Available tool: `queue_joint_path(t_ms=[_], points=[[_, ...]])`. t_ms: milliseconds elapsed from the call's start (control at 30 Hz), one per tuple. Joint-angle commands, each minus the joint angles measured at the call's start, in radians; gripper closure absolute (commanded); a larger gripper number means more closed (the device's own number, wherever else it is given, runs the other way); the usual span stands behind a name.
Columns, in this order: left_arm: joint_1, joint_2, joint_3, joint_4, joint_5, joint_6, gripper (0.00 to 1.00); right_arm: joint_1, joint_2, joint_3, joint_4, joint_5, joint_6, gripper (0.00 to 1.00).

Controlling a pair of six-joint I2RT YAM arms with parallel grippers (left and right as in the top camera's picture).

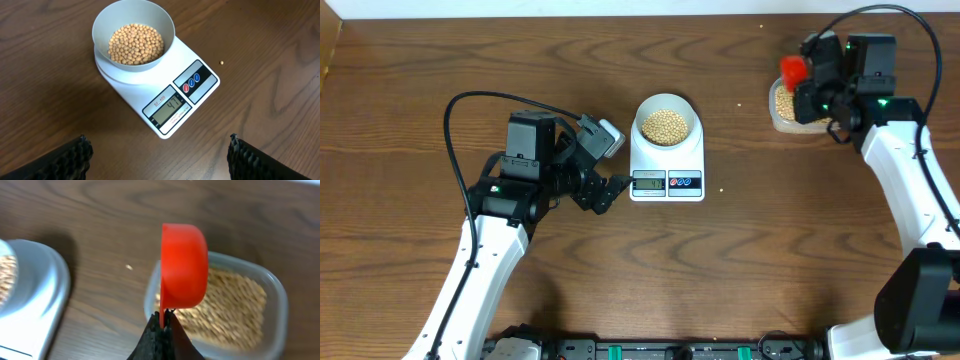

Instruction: Scoop item into bowl and weigh 50g on scale

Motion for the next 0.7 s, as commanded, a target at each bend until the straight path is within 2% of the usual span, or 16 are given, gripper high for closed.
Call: queue_joint_path(t_ms=[0, 267, 667], points=[[0.002, -0.010, -0.007, 0.000, 0.006, -0.005, 0.11, -0.022, -0.004, 0.004, -0.025, 0.059, 0.011, 0.99], [0.002, -0.010, -0.007, 0.000, 0.006, -0.005, 0.11, -0.039, 0.028, -0.009, -0.050, 0.166, 0.011, 0.99], [0.002, -0.010, -0.007, 0.000, 0.006, -0.005, 0.11, -0.040, 0.150, -0.010, -0.045, 0.029, 0.063, 0.99]])
